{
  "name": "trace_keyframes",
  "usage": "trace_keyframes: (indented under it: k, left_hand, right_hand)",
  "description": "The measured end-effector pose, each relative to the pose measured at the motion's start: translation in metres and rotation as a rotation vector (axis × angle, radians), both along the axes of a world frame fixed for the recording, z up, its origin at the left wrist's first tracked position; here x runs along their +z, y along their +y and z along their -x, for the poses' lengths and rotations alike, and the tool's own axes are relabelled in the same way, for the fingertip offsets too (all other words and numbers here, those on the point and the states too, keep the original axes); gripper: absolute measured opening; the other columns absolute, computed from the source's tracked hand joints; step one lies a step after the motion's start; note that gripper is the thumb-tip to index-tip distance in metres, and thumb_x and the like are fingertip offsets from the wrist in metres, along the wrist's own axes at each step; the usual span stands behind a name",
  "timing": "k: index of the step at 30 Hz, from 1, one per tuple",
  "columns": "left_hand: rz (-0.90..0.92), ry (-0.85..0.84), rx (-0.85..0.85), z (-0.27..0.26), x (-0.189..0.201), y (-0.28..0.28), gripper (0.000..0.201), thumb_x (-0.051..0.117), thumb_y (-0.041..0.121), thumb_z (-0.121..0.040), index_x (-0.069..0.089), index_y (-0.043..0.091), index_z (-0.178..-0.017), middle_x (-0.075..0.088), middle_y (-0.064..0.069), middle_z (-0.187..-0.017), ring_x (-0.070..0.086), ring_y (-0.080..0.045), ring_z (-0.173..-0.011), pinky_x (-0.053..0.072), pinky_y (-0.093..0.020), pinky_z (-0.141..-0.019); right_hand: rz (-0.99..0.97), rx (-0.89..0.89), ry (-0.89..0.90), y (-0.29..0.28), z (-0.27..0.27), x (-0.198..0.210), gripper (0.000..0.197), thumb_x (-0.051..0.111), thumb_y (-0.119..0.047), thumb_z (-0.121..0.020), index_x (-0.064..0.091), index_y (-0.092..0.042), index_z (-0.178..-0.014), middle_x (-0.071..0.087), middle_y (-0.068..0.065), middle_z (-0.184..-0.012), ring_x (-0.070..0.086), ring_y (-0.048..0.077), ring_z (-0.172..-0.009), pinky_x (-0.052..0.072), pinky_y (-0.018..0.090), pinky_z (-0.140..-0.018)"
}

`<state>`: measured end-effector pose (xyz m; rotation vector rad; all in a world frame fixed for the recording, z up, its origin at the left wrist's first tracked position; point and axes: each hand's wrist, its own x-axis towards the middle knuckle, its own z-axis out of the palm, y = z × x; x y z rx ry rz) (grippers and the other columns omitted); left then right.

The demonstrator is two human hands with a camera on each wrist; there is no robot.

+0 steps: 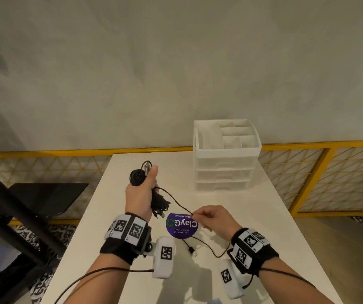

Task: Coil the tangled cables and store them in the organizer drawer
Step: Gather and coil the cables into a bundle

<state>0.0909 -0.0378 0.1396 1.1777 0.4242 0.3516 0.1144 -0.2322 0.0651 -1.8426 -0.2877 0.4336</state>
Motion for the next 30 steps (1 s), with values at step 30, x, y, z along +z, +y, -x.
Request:
trace_keyframes:
  k: [30]
  left_hand:
    - [-0.345, 0.034, -0.309, 0.010, -0.018, -0.023, 0.019, 0.065, 0.017, -0.084, 0.057, 0.010, -0.068, 0.057, -0.005, -0.056, 0.054, -0.017, -0.054, 0.048, -0.027, -0.056]
  right_hand:
    - [0.011, 0.113, -0.270, 0.016, 0.005, 0.085, 0.015, 0.059, -0.015, -0.087, 0.052, -0.022, -0.098, 0.063, -0.004, -0.067, 0.058, 0.008, -0.058, 0.046, 0.013, -0.059]
